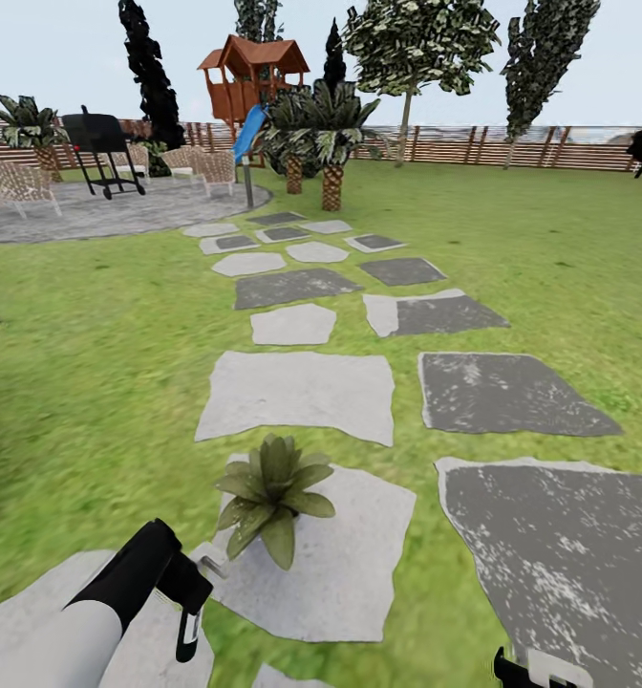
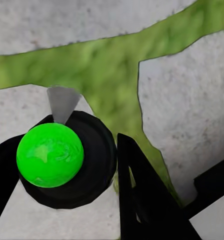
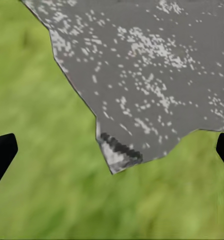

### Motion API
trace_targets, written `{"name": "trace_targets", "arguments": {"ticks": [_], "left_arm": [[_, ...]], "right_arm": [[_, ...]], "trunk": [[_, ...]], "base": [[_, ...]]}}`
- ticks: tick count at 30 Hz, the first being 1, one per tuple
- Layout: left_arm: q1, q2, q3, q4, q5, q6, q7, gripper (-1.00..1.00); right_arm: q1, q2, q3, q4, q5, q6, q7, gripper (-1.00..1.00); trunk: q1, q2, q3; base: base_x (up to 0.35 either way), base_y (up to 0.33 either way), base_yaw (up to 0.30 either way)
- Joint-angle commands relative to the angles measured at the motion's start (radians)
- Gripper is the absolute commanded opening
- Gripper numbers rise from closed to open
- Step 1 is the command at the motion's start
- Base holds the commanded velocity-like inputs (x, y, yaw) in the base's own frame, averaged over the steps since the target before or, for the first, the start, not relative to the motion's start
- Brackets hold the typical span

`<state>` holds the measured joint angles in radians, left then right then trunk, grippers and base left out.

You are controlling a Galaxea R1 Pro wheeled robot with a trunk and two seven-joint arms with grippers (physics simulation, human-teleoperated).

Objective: Pick up the pesticide atomizer in the garden and spray insectifuge to fully cover both potted plants in the garden.

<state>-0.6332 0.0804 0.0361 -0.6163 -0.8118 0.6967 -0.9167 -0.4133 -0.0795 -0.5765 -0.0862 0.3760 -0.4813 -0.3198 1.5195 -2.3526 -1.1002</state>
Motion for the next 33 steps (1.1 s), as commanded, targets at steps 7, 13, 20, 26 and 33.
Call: {"name": "trace_targets", "arguments": {"ticks": [7,13,20,26,33], "left_arm": [[0.0,-0.009,0.002,-0.001,-0.01,0.008,-0.008,-1.0],[0.0,-0.008,0.001,-0.001,-0.012,0.01,-0.006,-1.0],[-0.001,-0.012,-0.002,0.001,-0.015,0.026,0.03,-1.0],[-0.016,-0.022,-0.012,0.011,-0.016,0.146,0.019,-1.0],[-0.084,0.001,-0.063,0.006,-0.144,0.212,-0.255,-1.0]], "right_arm": [[-0.001,0.002,-0.006,0.002,0.011,-0.002,-0.004,1.0],[-0.001,0.003,-0.006,0.002,0.011,-0.003,-0.004,1.0],[-0.001,0.003,-0.006,0.002,0.011,-0.003,-0.003,1.0],[-0.001,0.002,-0.006,0.002,0.011,-0.002,-0.002,1.0],[-0.001,0.002,-0.007,0.002,0.011,-0.002,-0.002,1.0]], "trunk": [[0.0,0.0,-0.001],[0.0,0.0,-0.001],[0.0,0.0,-0.001],[0.0,0.0,-0.001],[0.0,0.0,-0.004]], "base": [[0.09,-0.309,0.007],[0.108,-0.309,0.175],[0.008,-0.239,0.227],[0.0,-0.015,0.024],[0.0,0.0,0.07]]}}
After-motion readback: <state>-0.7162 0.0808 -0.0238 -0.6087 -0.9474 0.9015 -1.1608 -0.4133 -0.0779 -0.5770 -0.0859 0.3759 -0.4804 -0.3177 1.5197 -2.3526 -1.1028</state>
